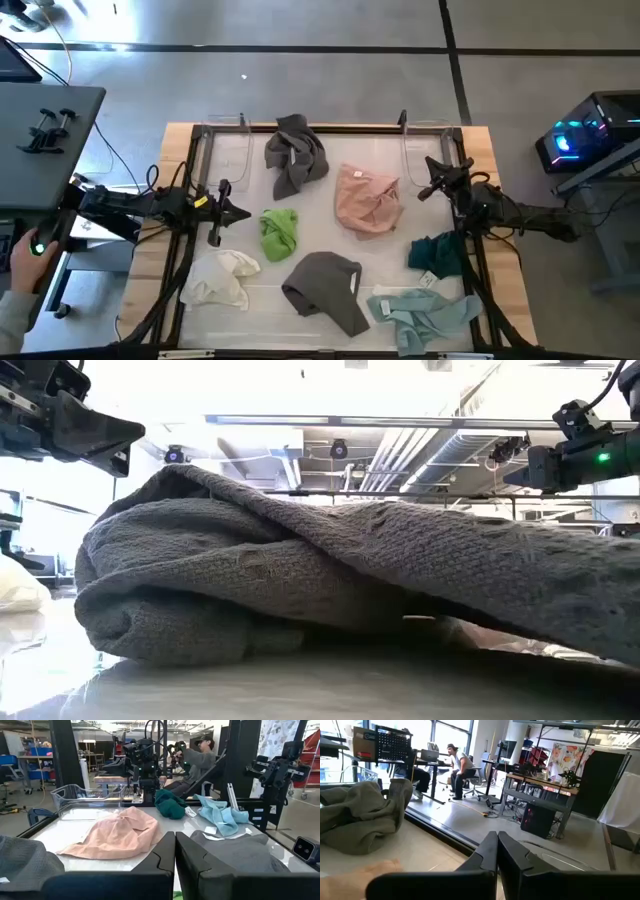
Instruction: Sort towels by color in basket
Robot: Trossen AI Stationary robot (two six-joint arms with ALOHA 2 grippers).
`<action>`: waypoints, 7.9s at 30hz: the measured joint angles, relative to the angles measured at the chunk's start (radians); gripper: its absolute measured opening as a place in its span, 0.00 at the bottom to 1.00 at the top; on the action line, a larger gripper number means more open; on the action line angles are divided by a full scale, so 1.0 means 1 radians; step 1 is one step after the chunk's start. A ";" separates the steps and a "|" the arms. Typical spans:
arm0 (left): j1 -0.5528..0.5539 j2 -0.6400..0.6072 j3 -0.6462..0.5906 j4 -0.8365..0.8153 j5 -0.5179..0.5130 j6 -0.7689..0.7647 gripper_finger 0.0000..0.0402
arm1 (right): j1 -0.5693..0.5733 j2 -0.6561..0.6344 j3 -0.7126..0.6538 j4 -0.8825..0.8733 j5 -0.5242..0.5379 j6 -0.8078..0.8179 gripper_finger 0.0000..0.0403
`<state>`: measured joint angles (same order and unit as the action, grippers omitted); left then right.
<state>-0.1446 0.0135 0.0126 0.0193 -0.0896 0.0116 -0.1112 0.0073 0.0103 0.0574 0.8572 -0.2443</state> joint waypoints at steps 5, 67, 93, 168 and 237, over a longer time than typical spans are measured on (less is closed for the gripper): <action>0.000 0.000 0.000 0.000 0.000 0.000 0.00 | 0.000 0.000 0.000 0.000 0.000 0.000 0.00; 0.000 0.090 0.000 0.337 -0.078 -0.018 0.00 | 0.000 0.000 0.000 0.000 0.000 0.000 0.00; -0.241 0.927 0.572 -0.096 -0.580 -0.028 0.00 | 0.000 0.000 0.000 0.000 0.000 0.000 0.00; -0.480 1.161 0.892 -1.123 0.100 -1.132 0.64 | 0.000 0.000 0.000 0.000 0.000 0.000 0.00; -0.564 1.578 0.774 -0.805 0.019 -0.950 0.03 | 0.000 0.000 0.000 0.000 0.000 0.000 0.00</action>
<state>-0.7087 1.5915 0.7868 -0.7853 -0.0705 -0.9380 -0.1116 0.0071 0.0104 0.0570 0.8572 -0.2443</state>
